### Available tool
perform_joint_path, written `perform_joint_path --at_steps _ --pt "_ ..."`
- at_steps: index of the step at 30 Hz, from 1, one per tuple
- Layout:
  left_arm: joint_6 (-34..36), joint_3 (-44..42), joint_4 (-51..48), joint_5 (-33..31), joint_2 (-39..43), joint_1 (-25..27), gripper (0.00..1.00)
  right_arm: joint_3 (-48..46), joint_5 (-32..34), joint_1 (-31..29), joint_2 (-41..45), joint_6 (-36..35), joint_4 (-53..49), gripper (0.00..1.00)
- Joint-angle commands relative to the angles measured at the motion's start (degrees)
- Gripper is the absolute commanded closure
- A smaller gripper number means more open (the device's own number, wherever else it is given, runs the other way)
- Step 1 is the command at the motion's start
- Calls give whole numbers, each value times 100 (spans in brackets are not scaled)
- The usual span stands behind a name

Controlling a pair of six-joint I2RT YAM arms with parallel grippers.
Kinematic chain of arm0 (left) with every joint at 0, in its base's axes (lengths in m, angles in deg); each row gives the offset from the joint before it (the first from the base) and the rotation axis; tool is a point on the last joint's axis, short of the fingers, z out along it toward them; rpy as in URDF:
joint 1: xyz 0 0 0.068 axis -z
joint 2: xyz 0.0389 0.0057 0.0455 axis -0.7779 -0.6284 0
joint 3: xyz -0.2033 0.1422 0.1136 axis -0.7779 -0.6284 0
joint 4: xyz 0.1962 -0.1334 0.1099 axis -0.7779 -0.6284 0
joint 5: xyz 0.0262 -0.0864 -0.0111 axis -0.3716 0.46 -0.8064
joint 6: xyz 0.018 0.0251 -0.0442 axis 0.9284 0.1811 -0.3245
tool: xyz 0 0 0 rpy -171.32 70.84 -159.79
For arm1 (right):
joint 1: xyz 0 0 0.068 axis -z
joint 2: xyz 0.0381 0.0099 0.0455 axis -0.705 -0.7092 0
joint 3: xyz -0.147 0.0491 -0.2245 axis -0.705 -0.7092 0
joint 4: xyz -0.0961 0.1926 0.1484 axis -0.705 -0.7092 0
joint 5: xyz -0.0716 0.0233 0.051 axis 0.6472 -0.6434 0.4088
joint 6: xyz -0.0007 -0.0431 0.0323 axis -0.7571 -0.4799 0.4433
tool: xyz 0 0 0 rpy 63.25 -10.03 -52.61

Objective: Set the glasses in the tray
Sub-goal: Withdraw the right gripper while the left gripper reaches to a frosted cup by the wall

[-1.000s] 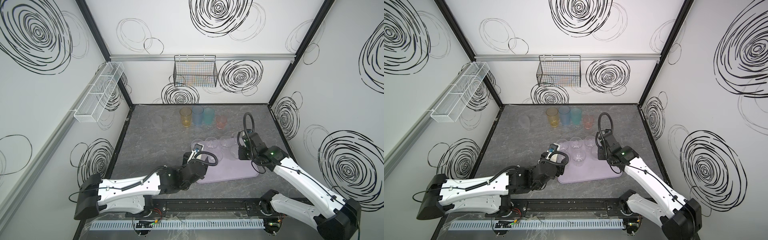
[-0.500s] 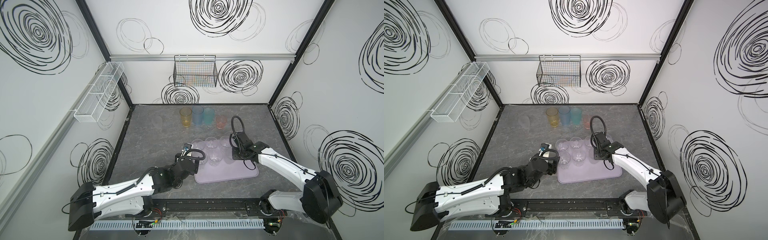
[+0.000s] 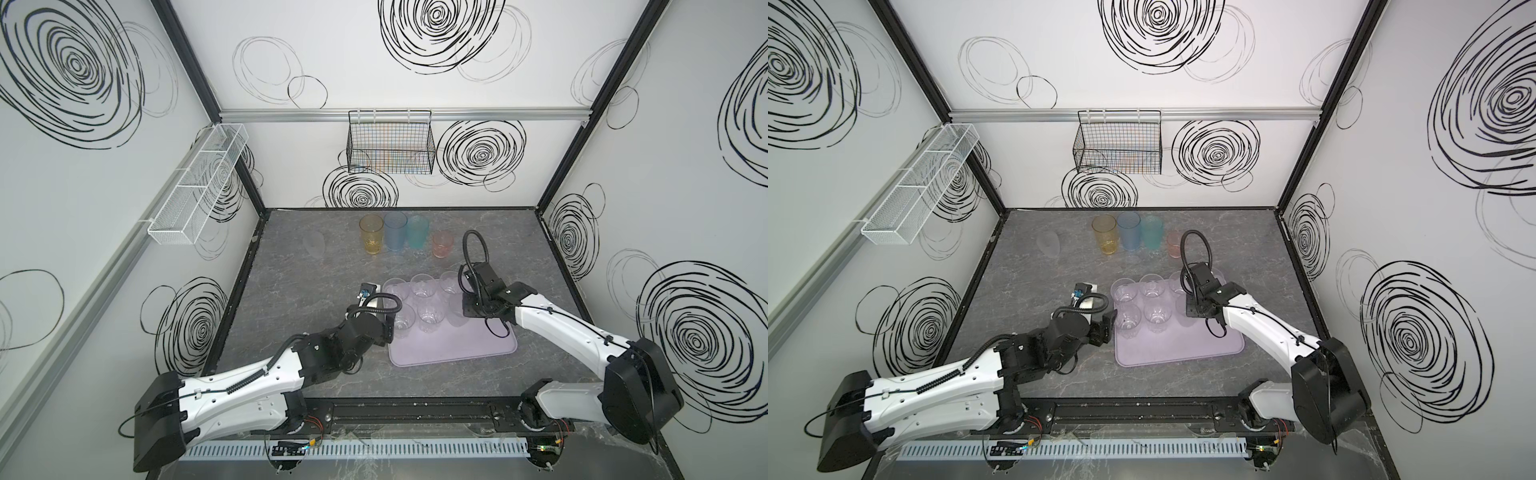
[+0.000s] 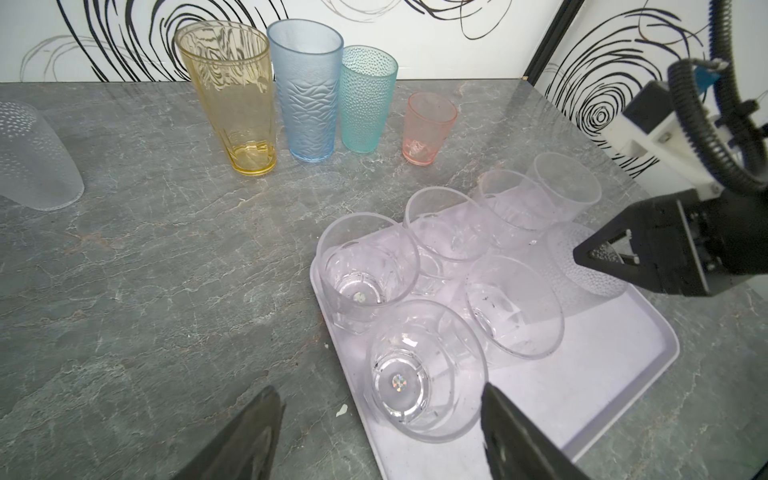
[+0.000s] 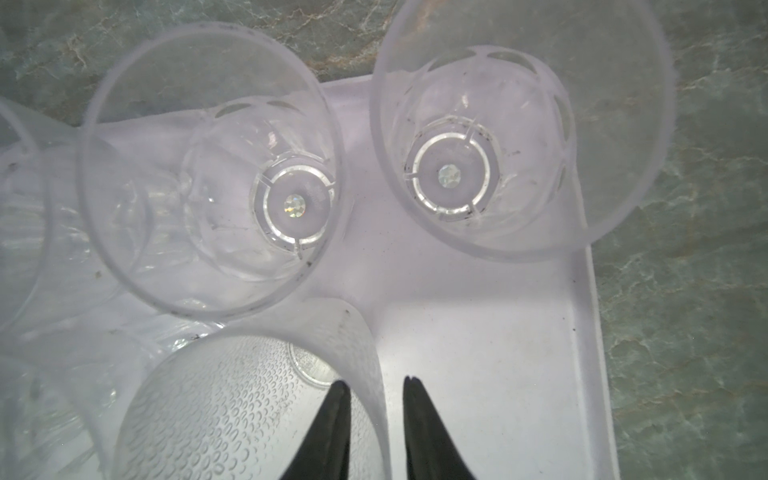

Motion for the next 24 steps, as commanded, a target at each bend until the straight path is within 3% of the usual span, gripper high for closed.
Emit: perform_joint_path --at_steps 1,4,7,11,14,18,24 --pt "140 203 112 183 172 -435 21 441 24 23 243 21 -370 65" --pt "419 525 -48 711 219 -1202 21 822 7 26 441 -35 -648 60" --pt "660 883 -134 1471 51 -2437 22 966 -183 18 651 -211 -468 56" --pt "670 1521 -166 2863 -705 -4476 24 1089 -456 -4 596 -123 -74 54" --pt "490 1933 -44 3304 -1419 -5456 28 1280 -645 -139 321 -88 161 53" --pt "166 2164 410 3601 -2283 -6058 32 1509 -666 -421 -55 -86 381 53" --pt "224 2912 525 3288 -3568 -6289 38 1602 -834 -570 -346 -128 581 53"
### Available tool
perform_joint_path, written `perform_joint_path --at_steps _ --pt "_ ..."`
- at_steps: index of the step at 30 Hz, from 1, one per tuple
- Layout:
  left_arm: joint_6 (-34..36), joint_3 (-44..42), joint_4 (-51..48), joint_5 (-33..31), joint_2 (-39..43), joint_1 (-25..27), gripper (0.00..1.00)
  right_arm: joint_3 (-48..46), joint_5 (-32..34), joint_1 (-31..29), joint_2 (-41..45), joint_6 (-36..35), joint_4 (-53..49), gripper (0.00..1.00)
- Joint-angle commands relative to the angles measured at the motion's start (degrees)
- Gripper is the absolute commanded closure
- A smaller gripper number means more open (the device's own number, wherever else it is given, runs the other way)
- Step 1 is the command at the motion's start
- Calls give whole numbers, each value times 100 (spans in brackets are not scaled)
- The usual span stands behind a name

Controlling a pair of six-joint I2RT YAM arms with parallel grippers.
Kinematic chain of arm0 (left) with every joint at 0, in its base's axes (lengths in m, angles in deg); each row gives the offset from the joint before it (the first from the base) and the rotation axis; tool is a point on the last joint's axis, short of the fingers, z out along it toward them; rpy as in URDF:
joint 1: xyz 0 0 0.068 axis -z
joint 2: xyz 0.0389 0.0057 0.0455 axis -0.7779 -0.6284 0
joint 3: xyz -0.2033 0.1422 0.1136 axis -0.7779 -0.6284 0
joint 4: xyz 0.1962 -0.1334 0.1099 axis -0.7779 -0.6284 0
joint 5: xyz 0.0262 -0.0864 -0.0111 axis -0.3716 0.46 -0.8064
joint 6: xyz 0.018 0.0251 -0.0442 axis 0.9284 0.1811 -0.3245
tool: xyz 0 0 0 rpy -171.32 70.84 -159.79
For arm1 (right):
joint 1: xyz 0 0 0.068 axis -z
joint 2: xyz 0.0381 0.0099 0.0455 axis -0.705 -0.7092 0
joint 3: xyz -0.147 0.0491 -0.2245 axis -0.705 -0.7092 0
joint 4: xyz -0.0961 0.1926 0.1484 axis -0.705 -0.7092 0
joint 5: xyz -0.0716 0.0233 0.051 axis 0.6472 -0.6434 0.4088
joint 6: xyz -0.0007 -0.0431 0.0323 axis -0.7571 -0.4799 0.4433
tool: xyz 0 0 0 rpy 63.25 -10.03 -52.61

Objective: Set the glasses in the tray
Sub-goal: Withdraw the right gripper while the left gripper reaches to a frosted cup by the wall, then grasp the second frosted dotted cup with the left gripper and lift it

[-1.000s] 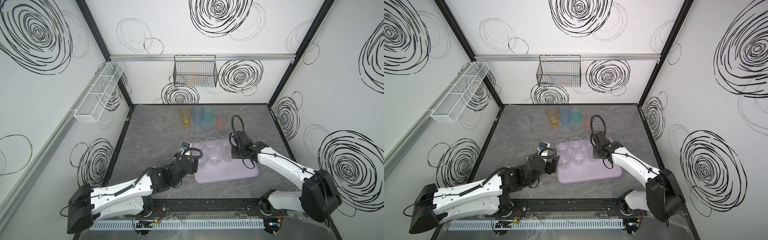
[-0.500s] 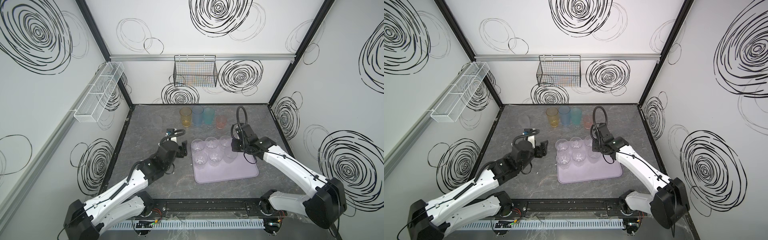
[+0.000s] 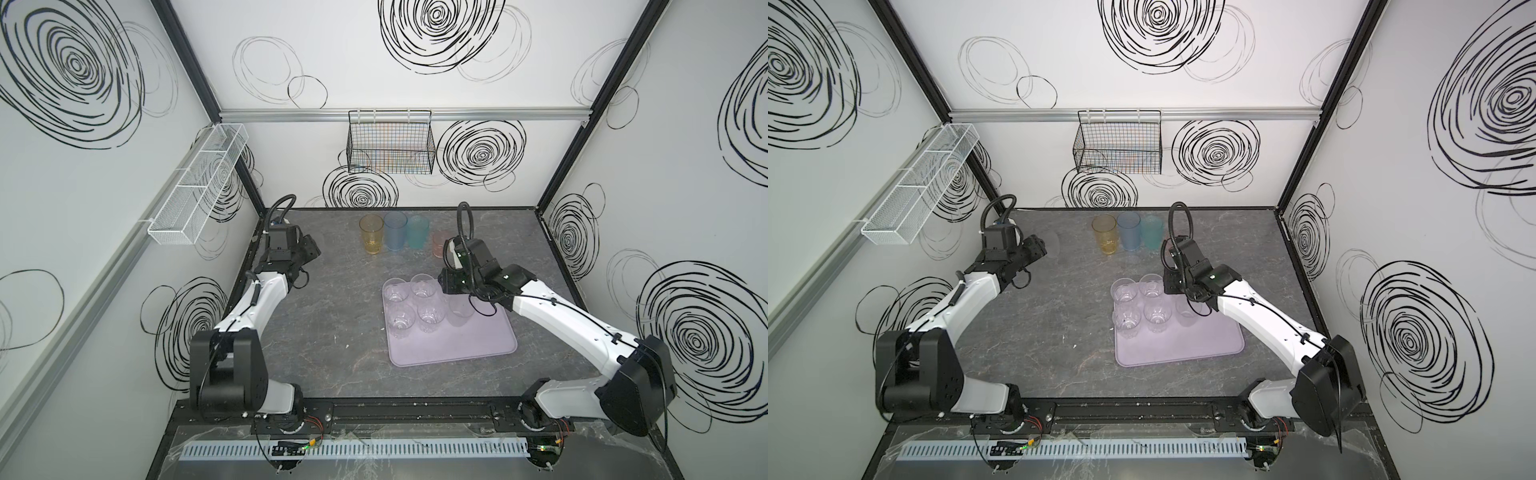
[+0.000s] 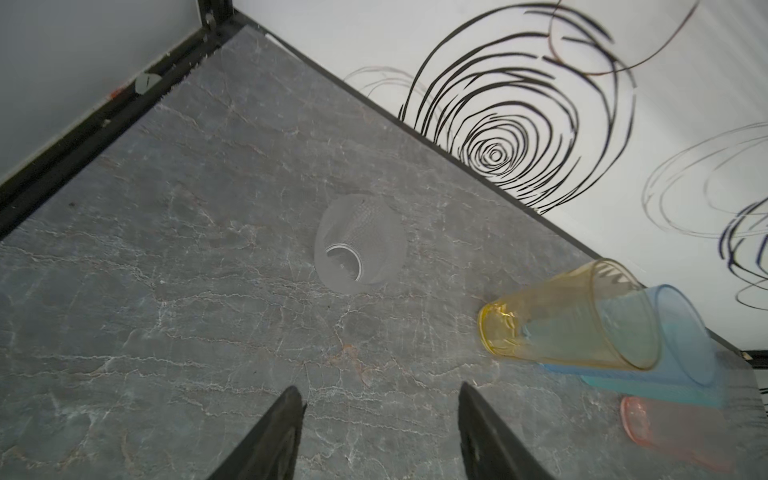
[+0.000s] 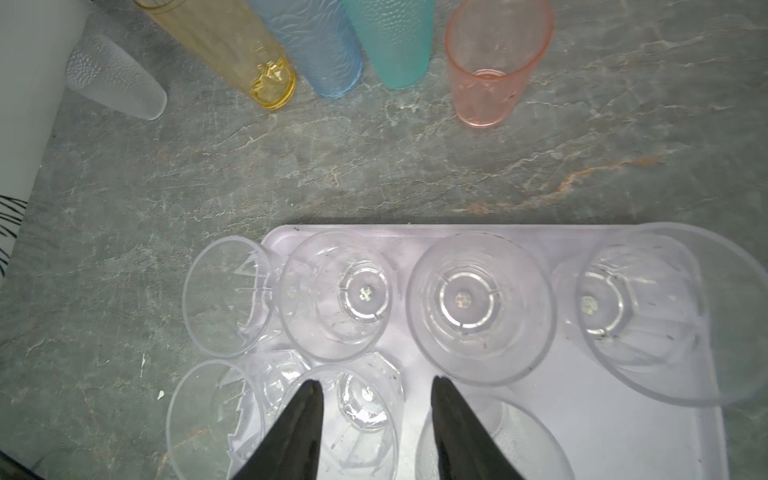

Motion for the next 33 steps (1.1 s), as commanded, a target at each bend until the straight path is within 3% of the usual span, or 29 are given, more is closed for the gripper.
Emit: perform_joint_path --at_steps 1,8,13,19,23,27,33 --pt "-6 544 356 34 -517 -80 39 145 -95 -42 -55 -21 231 53" --pt "204 1375 69 -243 -1634 -120 45 -84 -76 -35 -84 -120 378 52" --pt "412 1334 -59 -588 -1769 -137 48 -201 -113 2 -128 -129 498 52" --pt "414 1414 99 -490 -2136 -168 50 -81 -234 -26 -375 -68 549 52" --pt "414 1755 65 -344 -2667 -166 58 143 -182 -24 -532 -32 320 52" --pt "414 1813 62 -263 -2851 -188 74 127 -163 -25 -564 -13 320 52" --pt "558 1604 -13 -100 -2310 -194 93 181 -218 -166 -580 81 374 52"
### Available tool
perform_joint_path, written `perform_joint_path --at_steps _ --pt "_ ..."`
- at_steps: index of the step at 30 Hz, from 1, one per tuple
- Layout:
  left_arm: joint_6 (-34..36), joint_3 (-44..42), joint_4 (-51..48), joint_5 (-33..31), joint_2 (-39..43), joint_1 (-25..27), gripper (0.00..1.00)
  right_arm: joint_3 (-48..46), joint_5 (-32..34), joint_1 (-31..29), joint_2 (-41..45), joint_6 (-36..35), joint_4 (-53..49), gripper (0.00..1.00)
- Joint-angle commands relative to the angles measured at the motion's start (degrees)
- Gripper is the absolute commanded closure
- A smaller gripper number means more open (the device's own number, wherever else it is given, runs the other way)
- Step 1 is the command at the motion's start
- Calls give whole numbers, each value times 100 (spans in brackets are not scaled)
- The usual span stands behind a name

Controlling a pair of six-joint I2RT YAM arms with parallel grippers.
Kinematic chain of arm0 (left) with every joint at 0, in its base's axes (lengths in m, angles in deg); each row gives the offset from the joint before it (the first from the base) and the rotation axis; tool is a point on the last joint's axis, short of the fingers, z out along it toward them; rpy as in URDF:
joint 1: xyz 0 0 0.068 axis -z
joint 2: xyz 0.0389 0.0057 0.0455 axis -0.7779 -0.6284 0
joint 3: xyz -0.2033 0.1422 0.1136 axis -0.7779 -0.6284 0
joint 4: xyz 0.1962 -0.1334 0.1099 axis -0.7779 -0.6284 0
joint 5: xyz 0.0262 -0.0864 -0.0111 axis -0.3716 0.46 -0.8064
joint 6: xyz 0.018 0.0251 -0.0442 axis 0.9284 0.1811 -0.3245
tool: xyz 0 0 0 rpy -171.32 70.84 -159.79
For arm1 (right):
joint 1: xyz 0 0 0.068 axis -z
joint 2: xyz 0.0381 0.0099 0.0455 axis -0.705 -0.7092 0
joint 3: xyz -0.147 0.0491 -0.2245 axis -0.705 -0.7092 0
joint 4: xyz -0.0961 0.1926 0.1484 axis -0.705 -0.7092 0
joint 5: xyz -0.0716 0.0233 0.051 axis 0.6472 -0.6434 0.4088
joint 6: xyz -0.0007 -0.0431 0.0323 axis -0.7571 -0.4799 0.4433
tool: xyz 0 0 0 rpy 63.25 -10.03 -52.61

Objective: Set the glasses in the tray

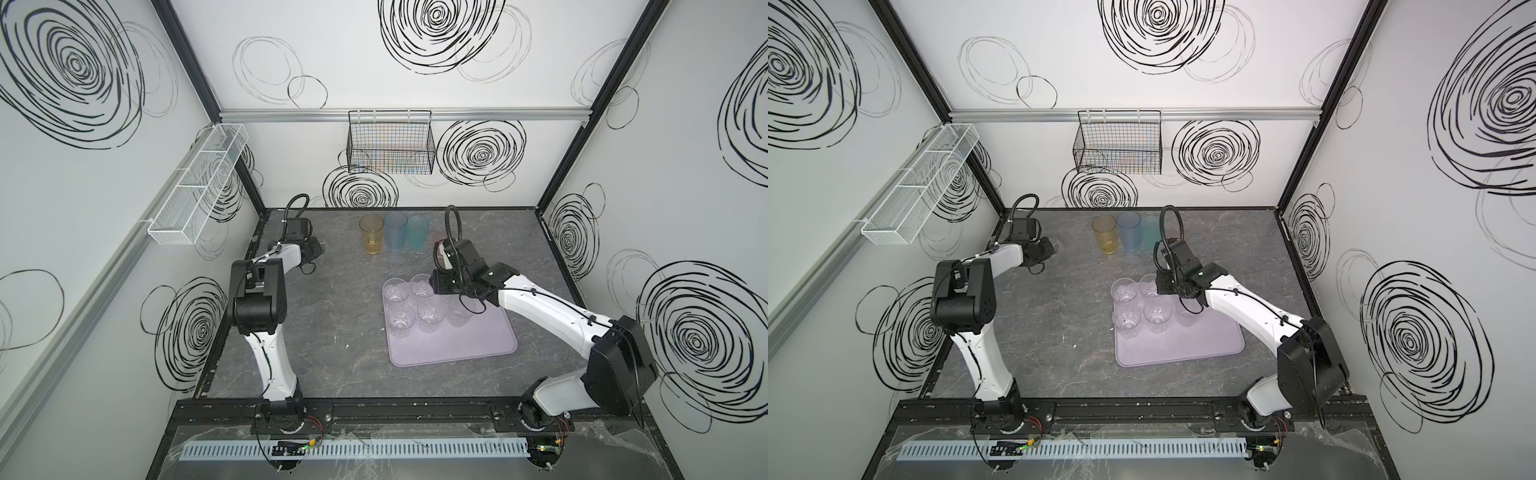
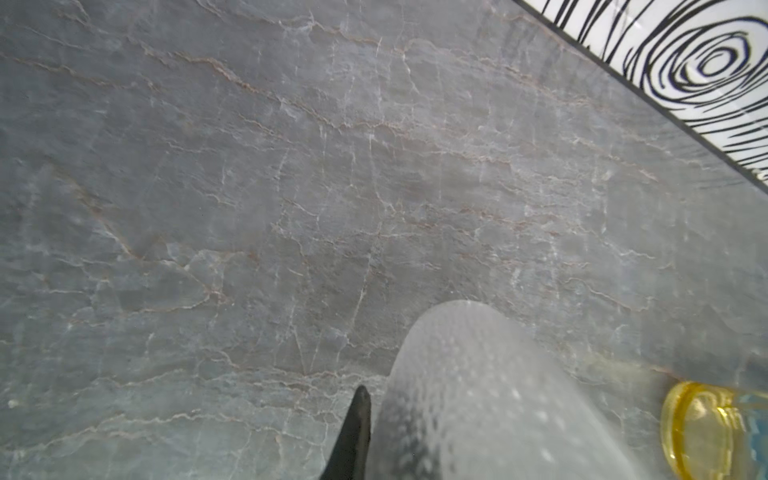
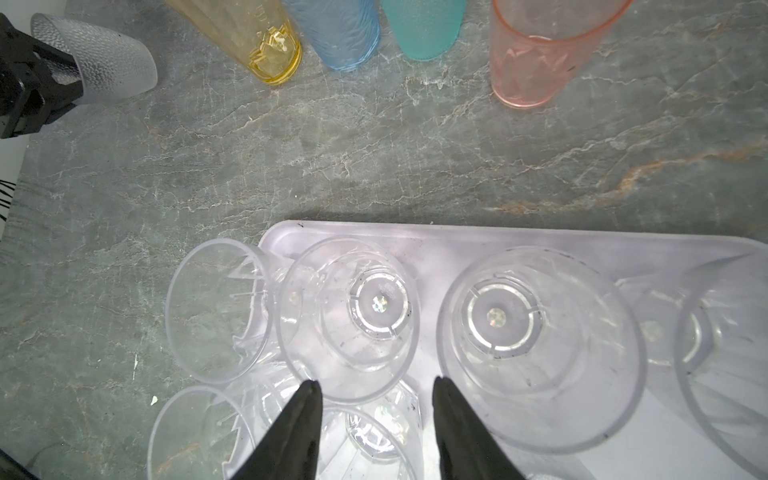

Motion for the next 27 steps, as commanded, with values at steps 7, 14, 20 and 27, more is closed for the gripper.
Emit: perform_joint_path --at_steps 7,14,20,27 --pt "271 -700 -165 192 1706 57 100 374 108 -580 34 261 -49 52" --pt "73 -2057 -635 165 3748 1341 100 618 131 -1290 17 644 333 52" --pt "73 -2792 -1918 -159 5023 2087 100 685 182 -1761 -24 755 433 51" --pt "-453 -3468 -2364 -450 5768 2802 100 779 218 -2516 -260 970 682 47"
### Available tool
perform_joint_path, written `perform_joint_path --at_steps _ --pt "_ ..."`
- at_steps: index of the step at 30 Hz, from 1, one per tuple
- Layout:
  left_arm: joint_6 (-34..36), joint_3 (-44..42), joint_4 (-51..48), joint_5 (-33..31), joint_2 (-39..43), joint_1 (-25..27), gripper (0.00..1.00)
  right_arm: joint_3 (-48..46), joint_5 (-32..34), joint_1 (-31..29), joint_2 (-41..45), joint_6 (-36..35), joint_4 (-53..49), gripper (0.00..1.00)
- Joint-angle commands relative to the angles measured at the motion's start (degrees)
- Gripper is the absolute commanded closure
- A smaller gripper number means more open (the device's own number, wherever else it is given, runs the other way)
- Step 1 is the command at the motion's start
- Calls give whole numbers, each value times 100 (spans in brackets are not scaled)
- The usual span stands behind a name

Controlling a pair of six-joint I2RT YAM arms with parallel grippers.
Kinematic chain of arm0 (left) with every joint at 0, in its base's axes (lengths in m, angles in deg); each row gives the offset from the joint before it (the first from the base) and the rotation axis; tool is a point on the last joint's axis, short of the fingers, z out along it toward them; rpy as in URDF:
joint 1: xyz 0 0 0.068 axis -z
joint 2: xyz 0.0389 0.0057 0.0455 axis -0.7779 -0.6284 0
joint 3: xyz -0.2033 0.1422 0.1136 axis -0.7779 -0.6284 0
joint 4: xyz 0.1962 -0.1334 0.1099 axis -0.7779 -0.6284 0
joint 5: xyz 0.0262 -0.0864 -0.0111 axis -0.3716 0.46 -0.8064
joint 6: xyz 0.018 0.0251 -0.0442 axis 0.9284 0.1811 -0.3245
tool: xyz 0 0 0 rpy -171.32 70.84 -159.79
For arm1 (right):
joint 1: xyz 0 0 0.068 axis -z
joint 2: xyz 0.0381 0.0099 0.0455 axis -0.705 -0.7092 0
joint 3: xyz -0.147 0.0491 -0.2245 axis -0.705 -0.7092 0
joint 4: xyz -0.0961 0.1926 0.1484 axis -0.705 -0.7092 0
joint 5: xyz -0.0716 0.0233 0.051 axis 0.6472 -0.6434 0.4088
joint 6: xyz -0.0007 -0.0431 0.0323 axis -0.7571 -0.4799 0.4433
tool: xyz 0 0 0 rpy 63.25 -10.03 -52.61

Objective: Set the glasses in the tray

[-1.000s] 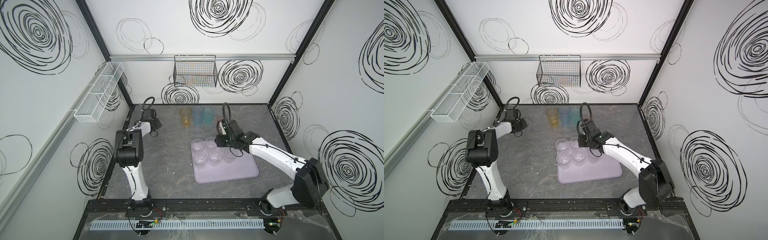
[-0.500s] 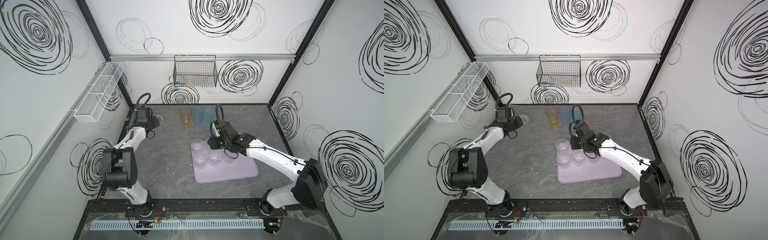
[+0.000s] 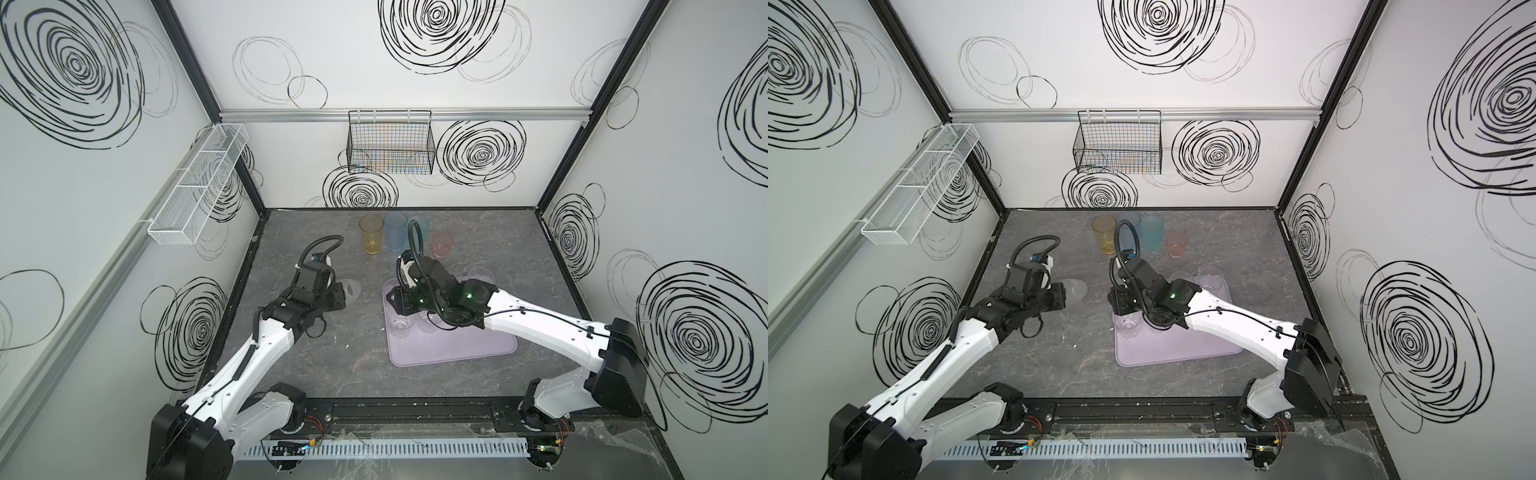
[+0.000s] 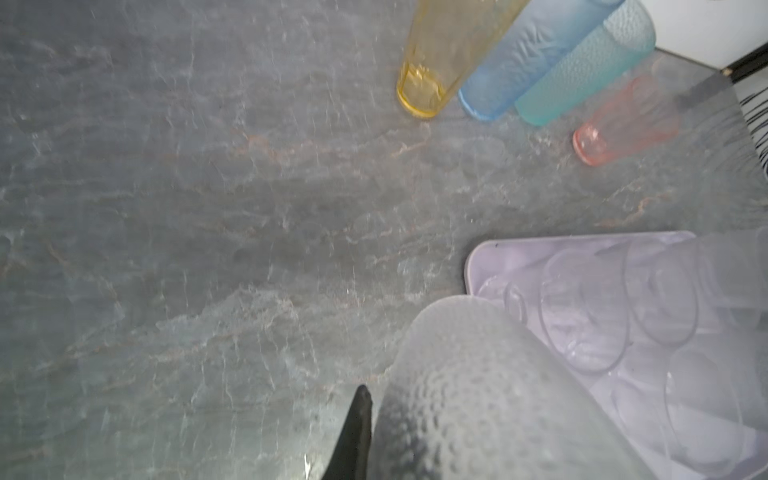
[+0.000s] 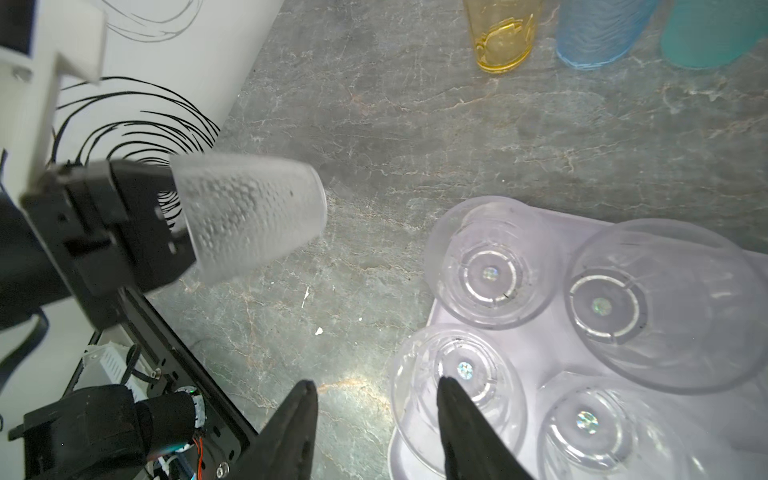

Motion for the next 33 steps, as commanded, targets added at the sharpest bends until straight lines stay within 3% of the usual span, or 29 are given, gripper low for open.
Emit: perform_joint_path --at_steps 1,7,13,16,22,29,33 --pt "-292 -233 -280 -253 49 254 100 221 182 -409 -245 229 166 46" --pt "-558 -523 -50 -348 -302 901 98 14 85 -575 -523 416 277 45" --pt "-732 -785 410 -198 -778 1103 98 5 204 -590 -695 466 180 45" --pt "-689 -736 428 -230 -810 1100 98 -54 193 -570 -772 434 236 45" --pt "-525 -686 463 -202 -935 961 76 161 124 -434 -1131 349 233 44" --pt "-354 -567 405 33 -897 711 75 400 -18 -308 -1502 259 328 44" --pt "-363 -369 285 193 -532 640 69 554 -100 -317 -1672 224 391 45"
